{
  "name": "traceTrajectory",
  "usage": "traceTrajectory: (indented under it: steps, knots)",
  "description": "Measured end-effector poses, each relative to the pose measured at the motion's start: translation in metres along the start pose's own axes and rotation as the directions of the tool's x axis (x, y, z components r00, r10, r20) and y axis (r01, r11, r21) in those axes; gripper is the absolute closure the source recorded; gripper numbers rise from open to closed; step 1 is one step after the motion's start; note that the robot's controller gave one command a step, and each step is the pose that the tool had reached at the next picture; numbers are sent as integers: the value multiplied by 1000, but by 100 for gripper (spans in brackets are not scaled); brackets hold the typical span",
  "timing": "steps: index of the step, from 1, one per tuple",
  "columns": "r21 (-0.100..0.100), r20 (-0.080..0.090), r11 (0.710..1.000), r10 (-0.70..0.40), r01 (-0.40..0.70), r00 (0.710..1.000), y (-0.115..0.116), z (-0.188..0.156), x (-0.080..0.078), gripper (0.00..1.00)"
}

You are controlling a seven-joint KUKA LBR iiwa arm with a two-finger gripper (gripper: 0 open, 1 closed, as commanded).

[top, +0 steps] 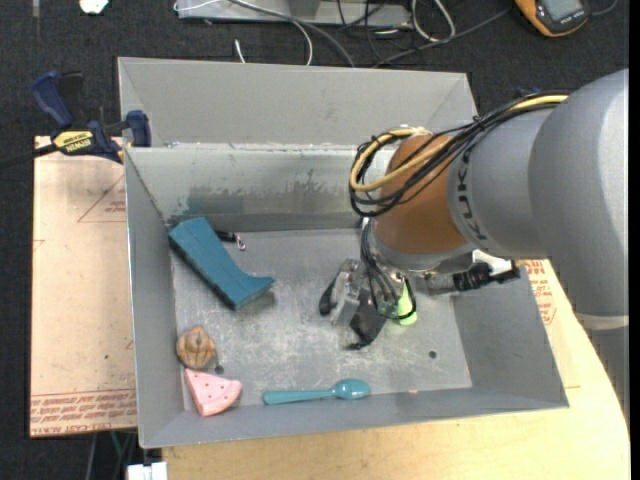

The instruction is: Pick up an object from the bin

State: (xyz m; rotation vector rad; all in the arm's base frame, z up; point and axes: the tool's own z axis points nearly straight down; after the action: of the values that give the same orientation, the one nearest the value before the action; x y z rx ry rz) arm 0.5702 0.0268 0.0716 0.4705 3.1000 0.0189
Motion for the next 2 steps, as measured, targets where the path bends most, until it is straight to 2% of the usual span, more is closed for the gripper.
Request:
traceTrajectory:
  steps: [2]
  knots:
    - [0, -1, 1000, -1, 1, 1000, 0, -7, 1, 100]
